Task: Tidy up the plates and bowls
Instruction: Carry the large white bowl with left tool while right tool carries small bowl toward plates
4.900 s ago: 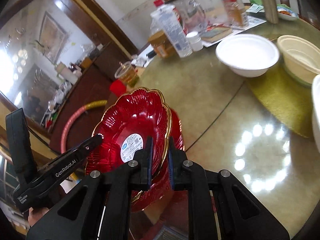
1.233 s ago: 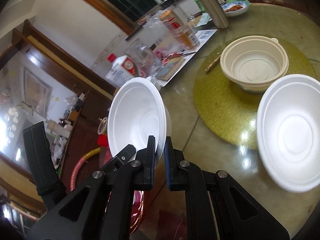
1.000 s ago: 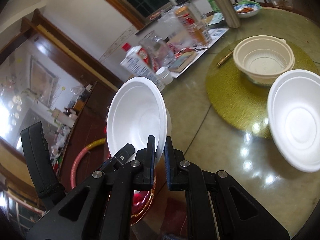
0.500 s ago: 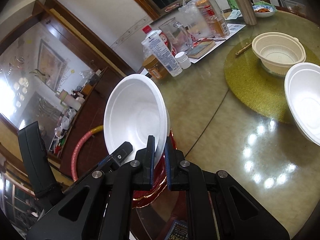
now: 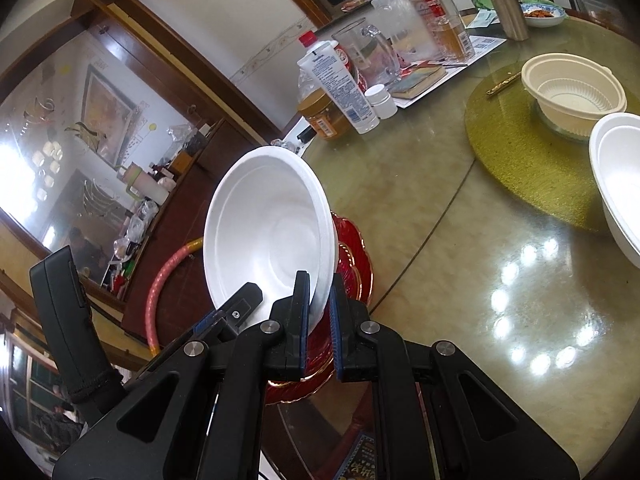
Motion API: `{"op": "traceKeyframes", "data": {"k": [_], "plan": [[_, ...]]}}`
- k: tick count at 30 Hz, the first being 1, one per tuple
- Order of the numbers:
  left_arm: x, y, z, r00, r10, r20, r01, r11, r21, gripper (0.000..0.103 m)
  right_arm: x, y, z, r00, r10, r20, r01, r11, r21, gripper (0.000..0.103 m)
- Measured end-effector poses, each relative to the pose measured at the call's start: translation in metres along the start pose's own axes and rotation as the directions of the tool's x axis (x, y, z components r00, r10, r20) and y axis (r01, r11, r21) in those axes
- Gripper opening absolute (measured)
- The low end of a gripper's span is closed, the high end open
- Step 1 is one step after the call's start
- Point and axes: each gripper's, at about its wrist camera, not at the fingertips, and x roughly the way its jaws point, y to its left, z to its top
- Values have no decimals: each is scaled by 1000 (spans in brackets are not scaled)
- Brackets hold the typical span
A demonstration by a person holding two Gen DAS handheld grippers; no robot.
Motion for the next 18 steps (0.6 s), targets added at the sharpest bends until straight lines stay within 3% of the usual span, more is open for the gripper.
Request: {"op": "traceKeyframes", "data": {"k": [18], "plan": [[-4, 21, -8, 1000, 23, 3, -23, 999, -39, 21, 16, 14, -4, 999, 8, -53, -11, 998, -56, 9]]}}
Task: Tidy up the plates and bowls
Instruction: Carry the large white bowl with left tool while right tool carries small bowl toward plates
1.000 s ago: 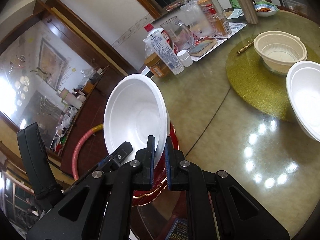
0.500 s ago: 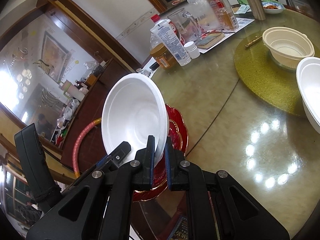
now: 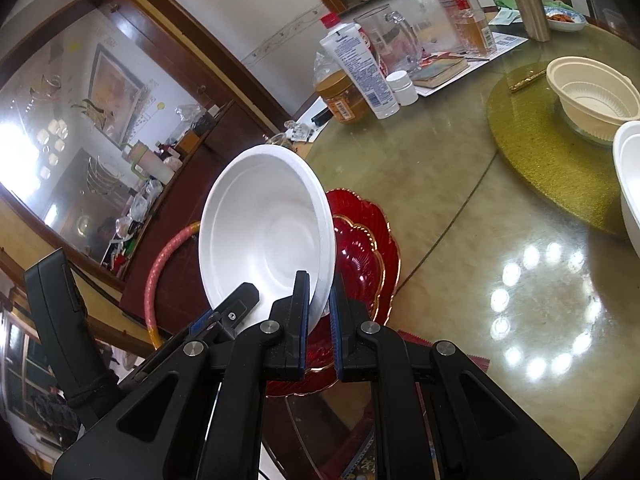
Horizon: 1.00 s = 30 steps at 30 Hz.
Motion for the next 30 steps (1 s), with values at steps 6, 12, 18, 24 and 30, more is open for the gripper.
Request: {"op": "traceKeyframes", "data": {"k": [6, 12, 18, 24, 30], "plan": [[2, 8, -1, 1000, 10, -10, -10, 1000, -11, 21, 10, 3, -1, 999, 8, -34, -8, 1000, -15, 9], [10, 13, -4, 999, 29, -36, -30, 999, -13, 21, 22, 4, -3, 997, 10, -74, -11, 1000, -13, 10], [19, 16, -8, 997, 36, -63, -37, 999, -8, 21, 31, -1, -5, 994, 6, -105, -7, 1000, -3, 10], [23, 17, -10, 996, 50, -77, -50, 999, 1, 21, 38, -4, -6, 992, 3, -123, -3, 1000, 2, 10], [27, 18, -13, 994, 68, -91, -67, 998, 5, 21, 44, -6, -9, 990, -5, -141, 5, 1000, 1, 10]]}}
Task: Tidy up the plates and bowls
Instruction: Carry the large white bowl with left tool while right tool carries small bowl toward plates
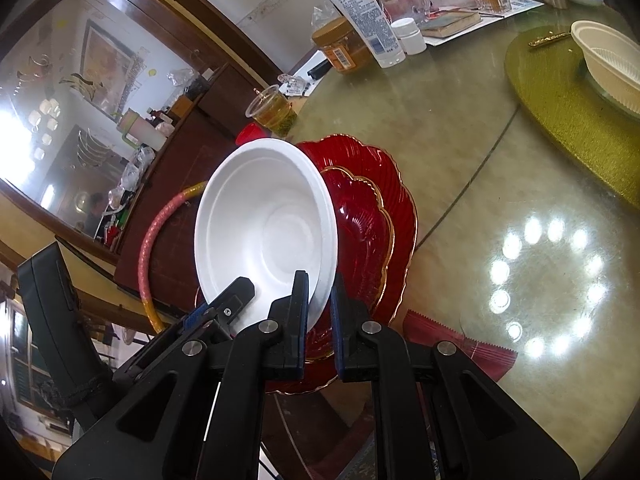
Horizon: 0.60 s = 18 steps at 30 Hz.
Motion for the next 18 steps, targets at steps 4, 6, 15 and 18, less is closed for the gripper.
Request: {"op": "traceKeyframes", "data": {"k": [4, 6, 15, 18], "plan": [[2, 2, -1, 1000, 3, -7, -3, 1000, -3, 21, 3, 2, 0, 1000, -7, -8, 7, 1000, -6, 10], [3, 2, -1, 1000, 6, -8, -6, 1000, -2, 21, 3, 2, -1, 1000, -10, -10, 10, 1000, -7, 10], [7, 3, -3, 1000, 11, -20, -11, 1000, -3, 22, 9, 4, -1, 999, -28, -26, 27, 1000, -13, 10], [7, 2, -2, 1000, 11, -20, -11, 1000, -1, 22, 9, 4, -1, 999, -31, -25, 31, 999, -18, 10]]}}
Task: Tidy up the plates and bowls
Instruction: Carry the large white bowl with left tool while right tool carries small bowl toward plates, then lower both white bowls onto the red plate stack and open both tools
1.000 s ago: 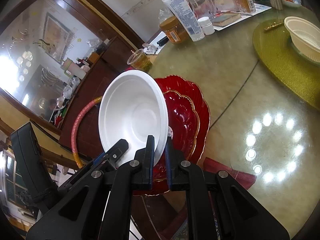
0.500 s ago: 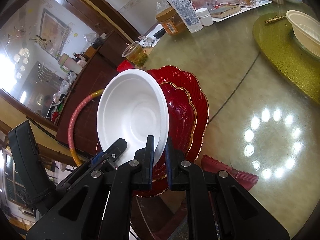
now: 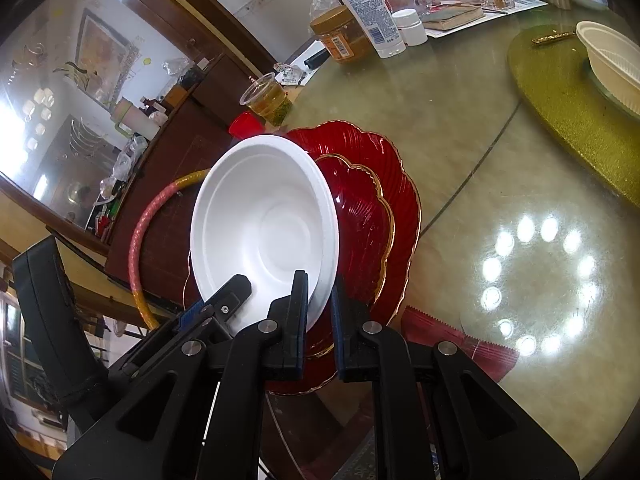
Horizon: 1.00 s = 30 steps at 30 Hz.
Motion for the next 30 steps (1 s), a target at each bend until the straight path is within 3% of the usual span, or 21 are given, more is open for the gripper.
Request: {"op": "traceKeyframes", "data": {"k": [30], "plan": [[-1, -1, 1, 1000, 7, -25, -6, 1000, 21, 24, 6, 4, 4, 998, -50, -48, 49, 999, -8, 14]]}}
